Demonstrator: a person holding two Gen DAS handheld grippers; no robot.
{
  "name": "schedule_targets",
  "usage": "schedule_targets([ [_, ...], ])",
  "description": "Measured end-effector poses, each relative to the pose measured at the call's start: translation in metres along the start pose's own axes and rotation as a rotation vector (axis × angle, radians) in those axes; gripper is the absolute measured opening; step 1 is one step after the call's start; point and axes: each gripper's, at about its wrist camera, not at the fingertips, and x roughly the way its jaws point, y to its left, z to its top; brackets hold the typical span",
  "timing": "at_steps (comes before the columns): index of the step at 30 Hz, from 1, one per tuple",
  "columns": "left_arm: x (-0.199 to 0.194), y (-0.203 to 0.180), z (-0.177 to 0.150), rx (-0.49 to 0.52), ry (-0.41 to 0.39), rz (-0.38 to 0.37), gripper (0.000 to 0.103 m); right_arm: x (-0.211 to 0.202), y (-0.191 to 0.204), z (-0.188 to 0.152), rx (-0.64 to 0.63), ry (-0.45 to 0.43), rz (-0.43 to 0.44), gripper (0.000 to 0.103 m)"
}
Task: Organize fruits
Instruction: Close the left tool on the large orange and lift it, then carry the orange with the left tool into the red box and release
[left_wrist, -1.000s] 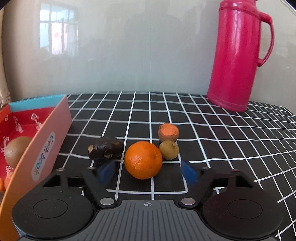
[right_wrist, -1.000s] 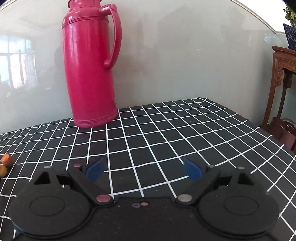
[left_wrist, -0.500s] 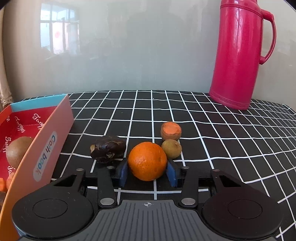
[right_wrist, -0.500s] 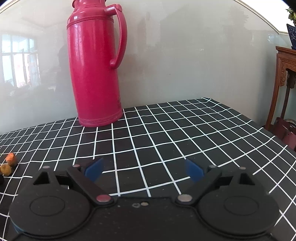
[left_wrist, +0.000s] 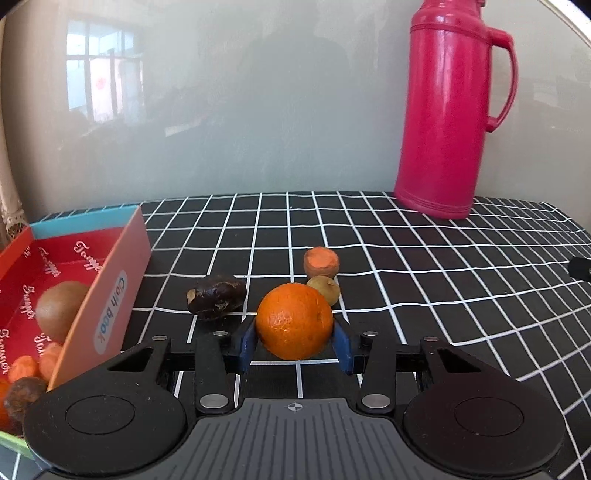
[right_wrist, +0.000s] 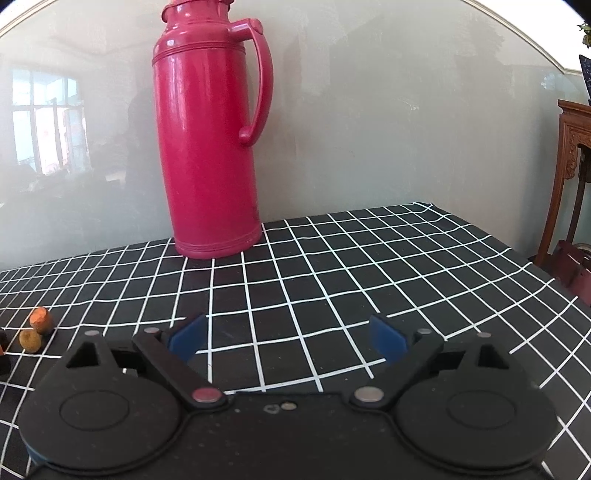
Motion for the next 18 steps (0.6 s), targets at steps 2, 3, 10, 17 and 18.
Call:
schedule_targets([
  [2,-0.008,-0.001,0.000,0.008,-0.007,-0.007,0.043,-0.004,0.001,0.002,0.003,-0.006,0.002,0.094],
  [3,-0.012,-0.001,0.000,0.010,-0.012,-0.010,0.043,-0.005,0.002,0.003,0.003,-0.008,0.003,0.094],
  [10,-0.035,0.009,0.004,0.001,-0.048,-0.003,0.043,-0.016,0.011,0.009,0.005,-0.021,0.018,0.094],
  [17,-0.054,0.036,0.004,-0.026,-0.075,0.036,0.043,-0.022,0.028,0.013,-0.004,-0.028,0.046,0.094],
  [18,-0.056,0.040,0.004,-0.030,-0.076,0.041,0.043,-0.024,0.031,0.013,-0.007,-0.028,0.051,0.094],
])
